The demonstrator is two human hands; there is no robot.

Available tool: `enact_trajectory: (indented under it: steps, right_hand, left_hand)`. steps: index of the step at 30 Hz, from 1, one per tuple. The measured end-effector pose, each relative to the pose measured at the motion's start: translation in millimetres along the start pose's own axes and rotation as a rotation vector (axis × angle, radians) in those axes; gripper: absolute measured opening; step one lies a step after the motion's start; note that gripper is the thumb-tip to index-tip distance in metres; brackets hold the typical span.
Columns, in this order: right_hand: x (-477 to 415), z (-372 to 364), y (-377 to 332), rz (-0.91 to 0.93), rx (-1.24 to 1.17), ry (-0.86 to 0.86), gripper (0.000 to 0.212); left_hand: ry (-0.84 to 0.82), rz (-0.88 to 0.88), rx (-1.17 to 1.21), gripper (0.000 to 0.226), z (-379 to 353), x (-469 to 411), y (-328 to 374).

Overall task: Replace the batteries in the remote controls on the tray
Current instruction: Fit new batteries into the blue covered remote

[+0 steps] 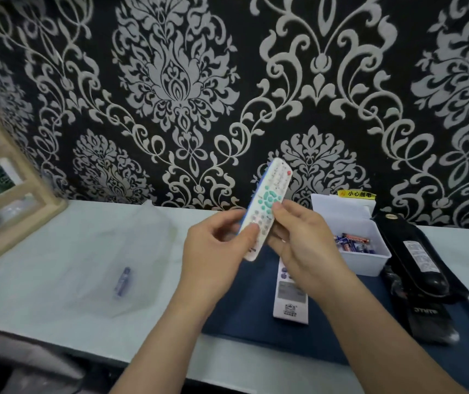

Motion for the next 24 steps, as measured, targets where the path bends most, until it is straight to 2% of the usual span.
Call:
enact_trajectory:
  steps: [2, 3, 4, 5, 7, 9, 11, 15, 24]
  right_hand:
    - [5, -14, 5, -0.029, 0.071, -0.1, 0.032]
    - [8, -19, 8, -0.037, 0.088, -0.149, 0.034]
    - [10, -22, 8, -0.039, 0.074, -0.164, 0.033]
    - [10, -22, 8, -0.041, 0.037, -0.144, 0.031]
    - [7, -13, 4, -0.061, -0.087, -0.078, 0.029]
    - [6, -10, -2, -0.078, -0.212, -0.112, 0.03]
    - [9, -12, -5, -0.114, -0.289, -0.19, 0.032]
    - [10, -15, -2, -0.158, -0.347, -0.206, 0.027]
    - [5, -3, -1, -0.116, -0.308, -0.126, 0.026]
  left_hand:
    - [0.158, -0.378, -0.399, 0.022, 8, 6, 20]
    - [0.182, -0.561, -0.587, 0.025, 5, 10, 27]
    - [0.149, -0.68, -0.668, 0.03, -3, 15, 27]
    - [0.063, -0.662, -0.639, 0.035, -8, 15, 24]
    - [-0.066, -0.449, -0.389, 0.044, -11, 13, 19]
    - [-0.081, -0.294, -0.168, 0.043, -8, 10, 17]
    - [-0.069, -0.268, -0.124, 0.046, -5, 8, 18]
    - [-0.076, -0.319, -0.185, 0.052, -10, 9, 21]
    - [-0.115, -0.595, -0.399, 0.055, -24, 23, 20]
Point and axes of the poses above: each hand's wrist, its own x-axis away from the middle knuckle, its own z-axis out of the back of the hand, y = z × x, the point moved 6 cm from there along -x, towards the middle knuckle, and after that the axes turned 5 degrees about y, right-handed, at the moved point
